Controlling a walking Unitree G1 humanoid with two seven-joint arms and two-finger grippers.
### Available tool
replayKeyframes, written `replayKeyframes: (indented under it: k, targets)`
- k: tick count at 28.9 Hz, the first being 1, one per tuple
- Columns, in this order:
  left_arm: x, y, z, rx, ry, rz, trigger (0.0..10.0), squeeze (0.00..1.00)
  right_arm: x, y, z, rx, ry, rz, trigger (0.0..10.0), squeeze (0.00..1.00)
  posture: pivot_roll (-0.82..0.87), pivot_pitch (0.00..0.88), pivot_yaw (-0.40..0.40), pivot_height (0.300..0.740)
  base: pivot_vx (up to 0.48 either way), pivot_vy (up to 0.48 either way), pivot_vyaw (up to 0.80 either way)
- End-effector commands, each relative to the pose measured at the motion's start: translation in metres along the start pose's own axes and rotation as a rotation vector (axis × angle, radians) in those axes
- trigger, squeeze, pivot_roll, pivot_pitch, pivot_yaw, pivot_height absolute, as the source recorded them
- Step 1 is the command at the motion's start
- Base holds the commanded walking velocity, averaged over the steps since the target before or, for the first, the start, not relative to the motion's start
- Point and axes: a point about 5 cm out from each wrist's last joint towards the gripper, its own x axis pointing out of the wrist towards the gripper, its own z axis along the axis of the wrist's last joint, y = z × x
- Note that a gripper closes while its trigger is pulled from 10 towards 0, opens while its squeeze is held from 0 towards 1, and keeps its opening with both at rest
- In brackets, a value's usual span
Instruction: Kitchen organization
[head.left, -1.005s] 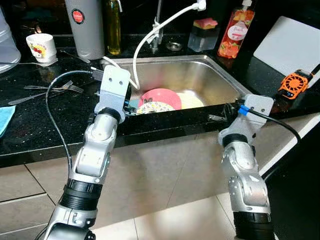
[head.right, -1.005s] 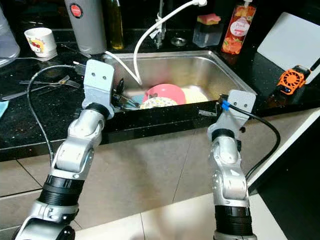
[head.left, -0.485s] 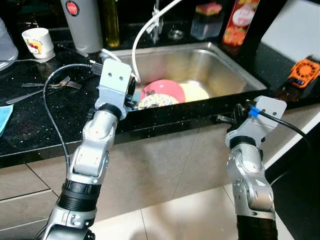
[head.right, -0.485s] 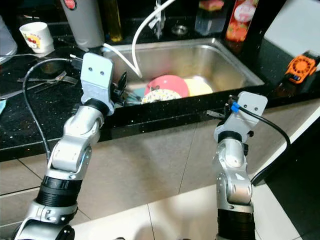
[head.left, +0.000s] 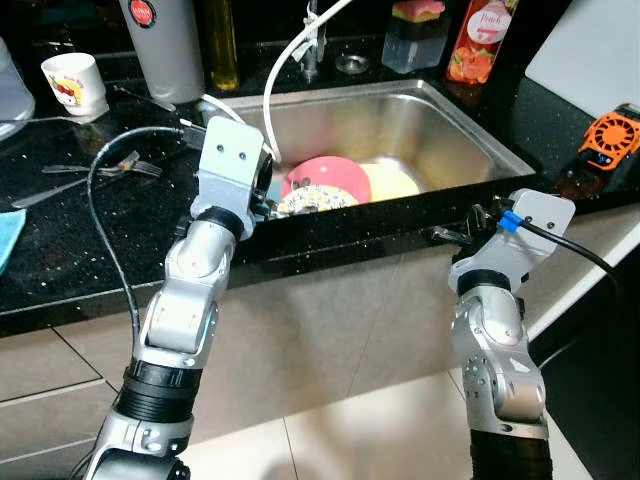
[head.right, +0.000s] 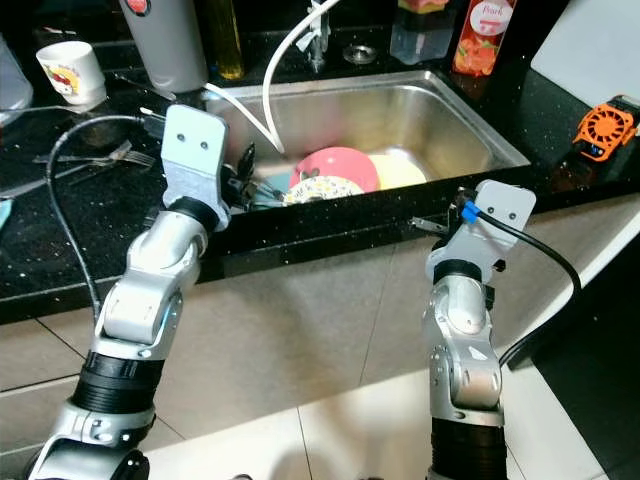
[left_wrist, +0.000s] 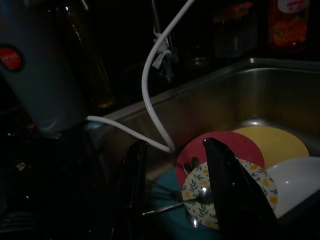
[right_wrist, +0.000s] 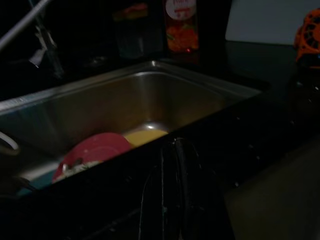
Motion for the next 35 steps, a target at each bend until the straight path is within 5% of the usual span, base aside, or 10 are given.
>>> replayKeyframes:
  k: [1,16,35]
  targets:
    - [0.004,-0.004,-0.001,0.008,0.008,-0.018,10.0,0.00,0.001,0.000,-0.003,-0.004,0.006,-0.001,10.0,0.00,0.16,0.000,0.016,0.740,0.000,0.000,0.00]
    - [-0.009,0.009,-0.004,-0.068,-0.052,0.100,10.0,0.00,0.009,0.022,0.003,-0.057,-0.035,0.136,10.0,0.00,0.18,0.000,-0.064,0.740,0.000,0.000,0.00]
    - [-0.010,0.006,-0.012,-0.045,-0.060,0.111,10.0,0.00,0.013,0.020,-0.002,-0.053,-0.023,0.142,10.0,0.00,0.17,0.000,-0.100,0.740,0.000,0.000,0.00]
